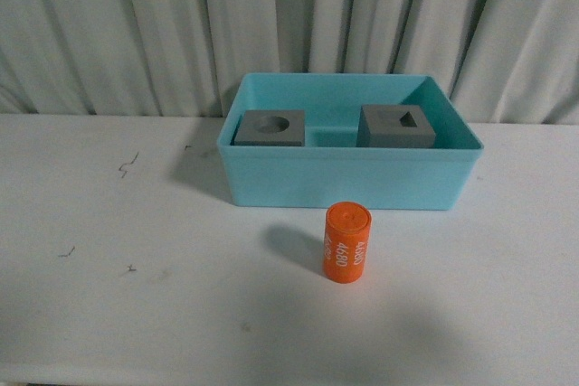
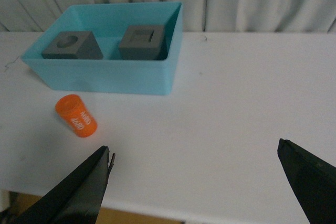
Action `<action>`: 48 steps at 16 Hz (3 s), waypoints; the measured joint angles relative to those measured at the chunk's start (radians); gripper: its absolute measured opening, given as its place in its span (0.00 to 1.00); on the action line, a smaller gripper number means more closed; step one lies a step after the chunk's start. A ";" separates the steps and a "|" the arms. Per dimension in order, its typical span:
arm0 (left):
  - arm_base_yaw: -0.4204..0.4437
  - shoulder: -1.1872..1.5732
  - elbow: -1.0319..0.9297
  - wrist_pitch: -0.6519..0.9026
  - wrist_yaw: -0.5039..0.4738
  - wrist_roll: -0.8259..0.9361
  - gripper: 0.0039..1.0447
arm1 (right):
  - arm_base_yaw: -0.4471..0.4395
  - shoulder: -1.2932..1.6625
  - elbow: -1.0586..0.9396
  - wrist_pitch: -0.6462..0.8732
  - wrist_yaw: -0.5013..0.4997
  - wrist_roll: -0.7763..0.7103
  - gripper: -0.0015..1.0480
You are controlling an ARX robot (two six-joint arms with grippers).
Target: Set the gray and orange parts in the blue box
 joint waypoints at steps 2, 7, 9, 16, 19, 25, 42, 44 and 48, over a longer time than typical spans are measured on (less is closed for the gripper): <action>0.000 0.000 0.000 0.000 0.000 0.000 0.94 | -0.031 0.258 0.092 -0.023 -0.057 -0.194 0.94; 0.000 0.000 0.000 0.000 0.000 0.000 0.94 | 0.331 0.793 0.194 0.114 -0.038 -0.605 0.94; 0.000 0.000 0.000 0.000 0.000 0.000 0.94 | 0.409 0.846 0.213 0.191 -0.007 -0.555 0.94; 0.000 0.000 0.000 0.000 0.000 0.000 0.94 | 0.577 1.038 0.322 0.407 0.134 -0.342 0.94; 0.000 0.000 0.000 0.000 0.000 0.000 0.94 | 0.606 1.095 0.357 0.430 0.155 -0.290 0.94; 0.000 0.000 0.000 0.000 0.000 0.000 0.94 | 0.634 1.197 0.446 0.450 0.186 -0.218 0.94; 0.000 0.000 0.000 0.000 0.000 0.000 0.94 | 0.743 1.365 0.652 0.446 0.244 -0.140 0.94; 0.000 0.000 0.000 0.000 0.000 0.000 0.94 | 0.748 1.380 0.665 0.443 0.250 -0.134 0.94; 0.000 0.000 0.000 0.001 0.000 0.000 0.94 | 0.755 1.396 0.674 0.456 0.258 -0.110 0.89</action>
